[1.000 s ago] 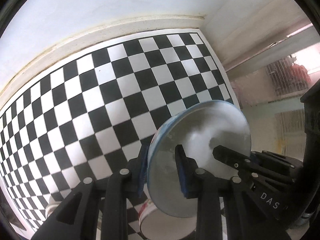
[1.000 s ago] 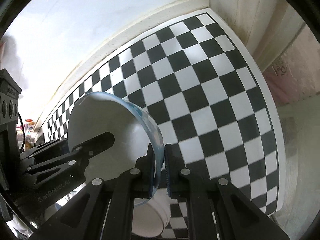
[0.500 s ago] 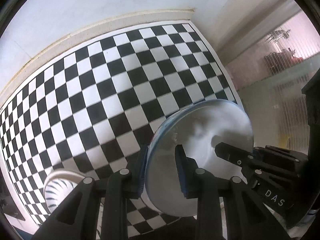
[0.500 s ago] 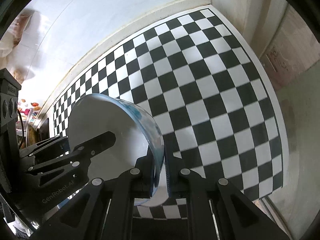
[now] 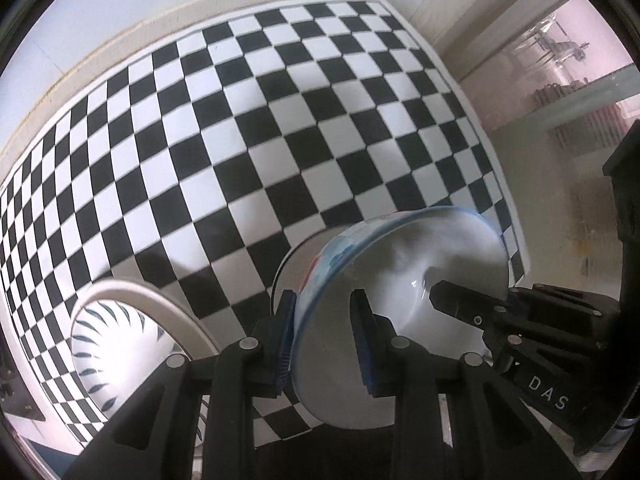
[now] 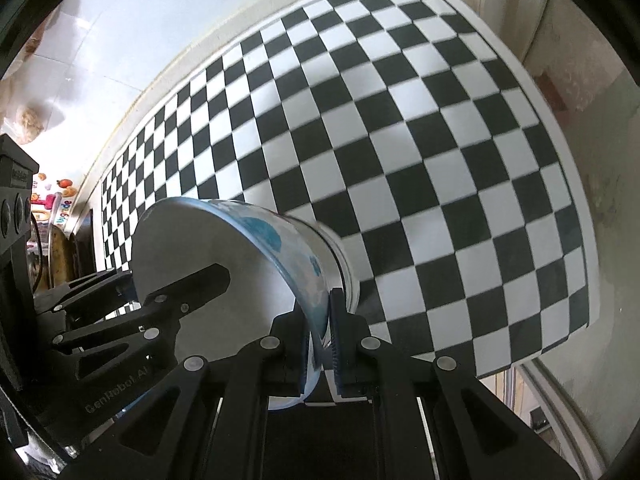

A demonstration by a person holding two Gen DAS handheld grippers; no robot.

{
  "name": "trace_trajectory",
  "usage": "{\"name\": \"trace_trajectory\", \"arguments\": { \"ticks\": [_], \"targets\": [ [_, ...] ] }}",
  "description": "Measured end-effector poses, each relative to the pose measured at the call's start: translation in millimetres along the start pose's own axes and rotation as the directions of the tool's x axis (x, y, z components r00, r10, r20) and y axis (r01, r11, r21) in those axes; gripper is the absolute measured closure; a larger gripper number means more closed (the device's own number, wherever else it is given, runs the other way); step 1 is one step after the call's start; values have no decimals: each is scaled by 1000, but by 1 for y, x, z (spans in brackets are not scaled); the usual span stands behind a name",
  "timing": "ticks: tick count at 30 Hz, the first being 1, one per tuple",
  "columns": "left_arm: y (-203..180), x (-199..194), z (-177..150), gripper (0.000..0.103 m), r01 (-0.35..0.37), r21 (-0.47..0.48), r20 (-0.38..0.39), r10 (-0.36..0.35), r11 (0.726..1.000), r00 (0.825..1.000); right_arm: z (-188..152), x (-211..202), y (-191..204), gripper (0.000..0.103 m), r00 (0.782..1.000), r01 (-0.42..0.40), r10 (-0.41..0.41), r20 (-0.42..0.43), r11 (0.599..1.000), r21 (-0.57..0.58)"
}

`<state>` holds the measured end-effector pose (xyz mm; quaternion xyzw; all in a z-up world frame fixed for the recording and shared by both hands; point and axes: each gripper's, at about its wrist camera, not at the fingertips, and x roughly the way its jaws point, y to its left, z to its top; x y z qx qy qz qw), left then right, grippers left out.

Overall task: Organize plates and bowls
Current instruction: 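Lift the blue-dotted bowl with both tools and carry it to the nested bowls, then lower the blue-dotted bowl into the nested bowls and open both tools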

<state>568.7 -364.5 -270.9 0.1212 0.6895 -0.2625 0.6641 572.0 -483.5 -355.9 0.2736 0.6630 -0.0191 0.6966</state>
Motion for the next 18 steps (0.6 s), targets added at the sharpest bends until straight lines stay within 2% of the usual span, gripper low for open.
{"name": "trace_trajectory", "arguments": {
  "ticks": [10, 18],
  "targets": [
    [6, 21, -4, 78, -18, -25, -56, 16, 1000, 998, -2, 23, -2, 93, 998, 9, -9, -62, 1000, -3],
    [12, 26, -1, 79, 12, -54, -80, -17, 998, 997, 4, 30, 4, 92, 994, 33, -34, -103, 999, -13]
  ]
}}
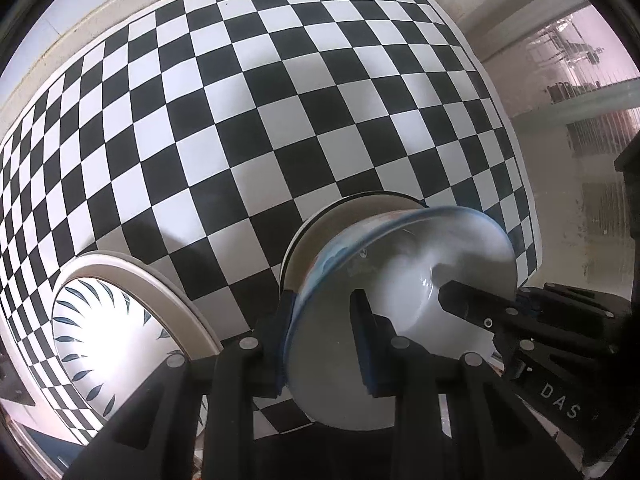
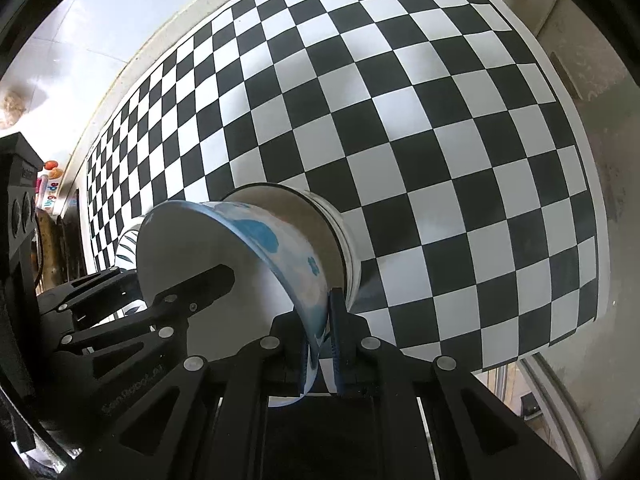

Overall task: Organize plates and bowls
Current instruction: 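Lower the blue-dotted bowl into the nested bowls and open both tools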

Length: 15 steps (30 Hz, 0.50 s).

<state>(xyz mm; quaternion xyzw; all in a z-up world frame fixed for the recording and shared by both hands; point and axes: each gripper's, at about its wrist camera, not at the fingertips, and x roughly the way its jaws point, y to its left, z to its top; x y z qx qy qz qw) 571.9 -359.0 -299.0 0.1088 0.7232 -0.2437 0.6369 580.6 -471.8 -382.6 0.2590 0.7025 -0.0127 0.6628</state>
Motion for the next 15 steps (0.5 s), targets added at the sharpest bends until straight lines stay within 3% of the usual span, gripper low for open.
{"name": "trace_trajectory", "arguments": {
  "ticks": [15],
  "targets": [
    [5, 1, 2, 79, 4, -10, -6, -4, 1000, 1000, 0, -10, -6, 89, 1000, -1, 1, -10, 1000, 11]
  ]
}}
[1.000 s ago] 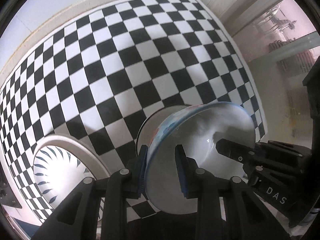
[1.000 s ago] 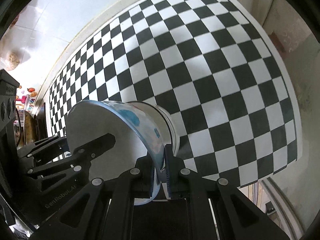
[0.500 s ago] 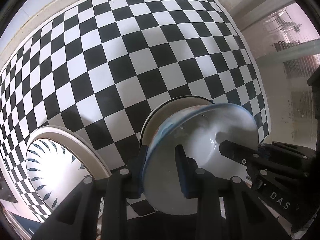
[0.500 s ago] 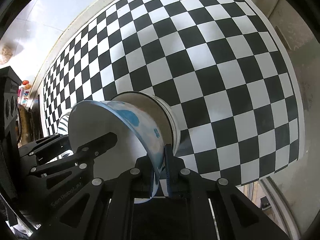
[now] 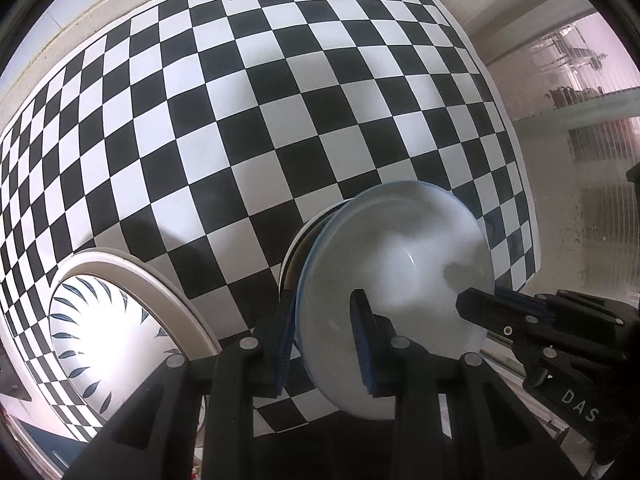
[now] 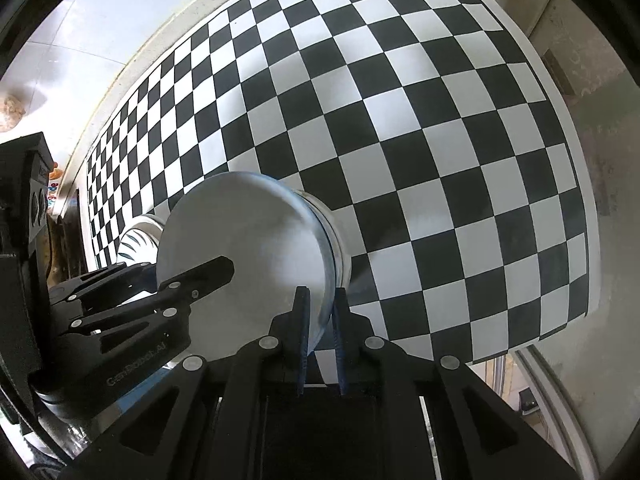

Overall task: Organize plates and bowls
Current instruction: 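Lower the blue-dotted bowl into the nested bowls and open both tools, then raise both tools off the bowl stack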

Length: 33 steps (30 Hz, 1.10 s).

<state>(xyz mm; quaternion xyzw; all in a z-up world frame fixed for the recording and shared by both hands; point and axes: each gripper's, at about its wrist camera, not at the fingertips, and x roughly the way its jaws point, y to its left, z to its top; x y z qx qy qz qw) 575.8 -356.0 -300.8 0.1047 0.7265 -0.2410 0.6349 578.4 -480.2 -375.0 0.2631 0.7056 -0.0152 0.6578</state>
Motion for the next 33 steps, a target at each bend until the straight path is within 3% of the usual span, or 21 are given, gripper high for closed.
{"name": "trace_trajectory", "arguments": {
  "ticks": [20, 25, 33],
  "targets": [
    [-2, -5, -16, 78, -66, 9, 27, 66, 998, 997, -6, -1, 2, 90, 1000, 23, -23, 19, 999, -27],
    [-6, -19, -26, 78, -113, 13, 85, 112, 993, 990, -9, -7, 4, 90, 999, 36, -34, 38, 999, -32],
    [-11, -63, -56, 78, -150, 35, 194, 141, 988, 971, -42, -50, 25, 90, 980, 132, -115, 162, 986, -99]
  ]
}}
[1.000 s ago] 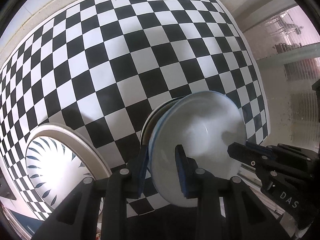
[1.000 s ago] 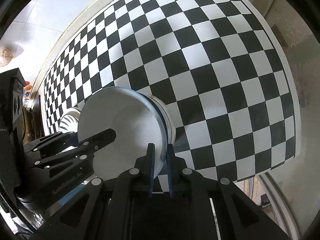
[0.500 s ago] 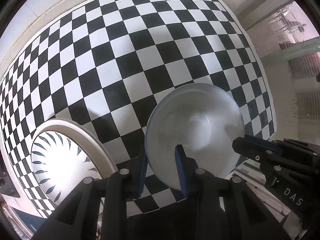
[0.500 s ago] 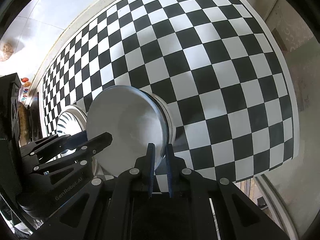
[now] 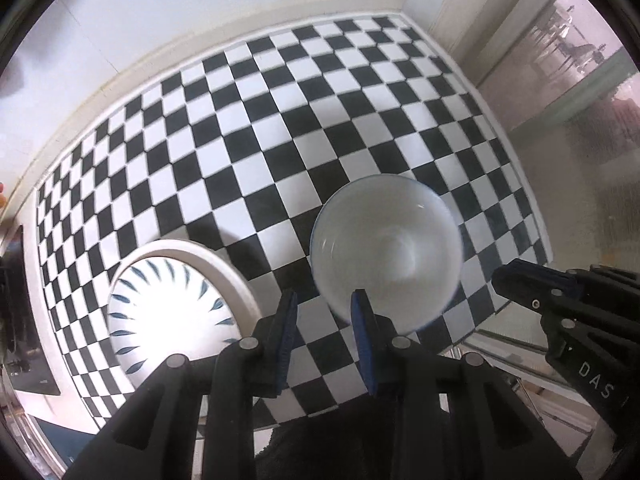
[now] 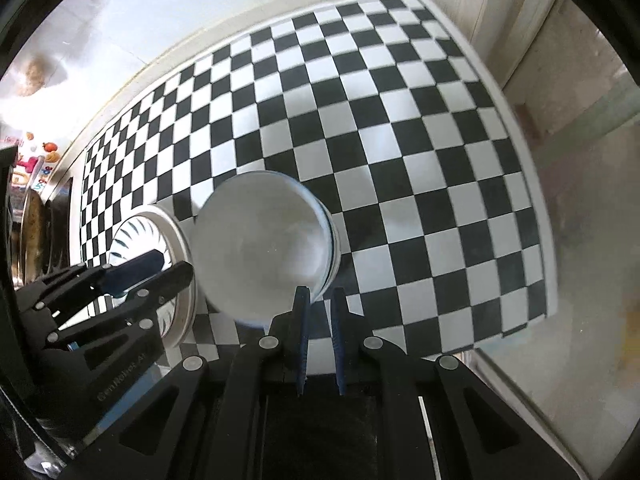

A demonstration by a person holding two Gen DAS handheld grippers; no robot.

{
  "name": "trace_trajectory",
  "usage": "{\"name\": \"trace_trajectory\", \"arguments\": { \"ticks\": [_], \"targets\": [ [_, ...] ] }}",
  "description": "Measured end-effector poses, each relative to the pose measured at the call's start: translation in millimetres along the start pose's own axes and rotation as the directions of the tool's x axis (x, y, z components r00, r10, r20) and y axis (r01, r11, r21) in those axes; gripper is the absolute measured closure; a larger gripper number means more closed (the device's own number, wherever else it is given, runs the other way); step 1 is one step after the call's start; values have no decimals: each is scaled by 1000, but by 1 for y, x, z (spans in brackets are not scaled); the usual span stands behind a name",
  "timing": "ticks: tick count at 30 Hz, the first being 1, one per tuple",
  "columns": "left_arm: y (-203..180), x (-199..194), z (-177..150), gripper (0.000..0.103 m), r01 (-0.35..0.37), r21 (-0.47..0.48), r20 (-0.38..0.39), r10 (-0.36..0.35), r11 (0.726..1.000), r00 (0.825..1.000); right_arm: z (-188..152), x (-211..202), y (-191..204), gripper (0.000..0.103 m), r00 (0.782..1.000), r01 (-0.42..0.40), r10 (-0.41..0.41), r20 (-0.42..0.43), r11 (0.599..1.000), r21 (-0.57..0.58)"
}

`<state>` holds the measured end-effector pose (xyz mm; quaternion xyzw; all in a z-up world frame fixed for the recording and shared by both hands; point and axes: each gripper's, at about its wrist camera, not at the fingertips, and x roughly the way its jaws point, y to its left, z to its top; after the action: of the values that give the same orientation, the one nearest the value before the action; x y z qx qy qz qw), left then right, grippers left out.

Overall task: Organize plates and bowls
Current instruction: 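Raise both tools off the bowl stack, then move both tools down and grip the rim of the bowl stack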

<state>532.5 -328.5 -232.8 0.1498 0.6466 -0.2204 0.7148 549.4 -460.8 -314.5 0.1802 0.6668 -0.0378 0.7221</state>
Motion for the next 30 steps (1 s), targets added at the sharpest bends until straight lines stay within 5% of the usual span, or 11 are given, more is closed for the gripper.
{"name": "trace_trajectory", "arguments": {
  "ticks": [16, 26, 27, 30],
  "targets": [
    [3, -107, -48, 77, 31, 40, 172, -37, 999, 984, -72, -112, 34, 90, 985, 25, -17, 173, 999, -45],
    [7, -113, -58, 76, 65, 36, 182, -70, 997, 981, -86, -115, 33, 90, 987, 8, -4, 163, 1000, -23],
    [9, -107, -56, 74, 86, 32, 165, -90, 996, 982, -84, -111, 30, 82, 989, -11, 13, 147, 1000, -15],
    [20, -80, -43, 73, 151, -20, 96, -148, 988, 984, -74, -96, 18, 11, 988, -91, 88, 124, 996, 19]
  ]
}}
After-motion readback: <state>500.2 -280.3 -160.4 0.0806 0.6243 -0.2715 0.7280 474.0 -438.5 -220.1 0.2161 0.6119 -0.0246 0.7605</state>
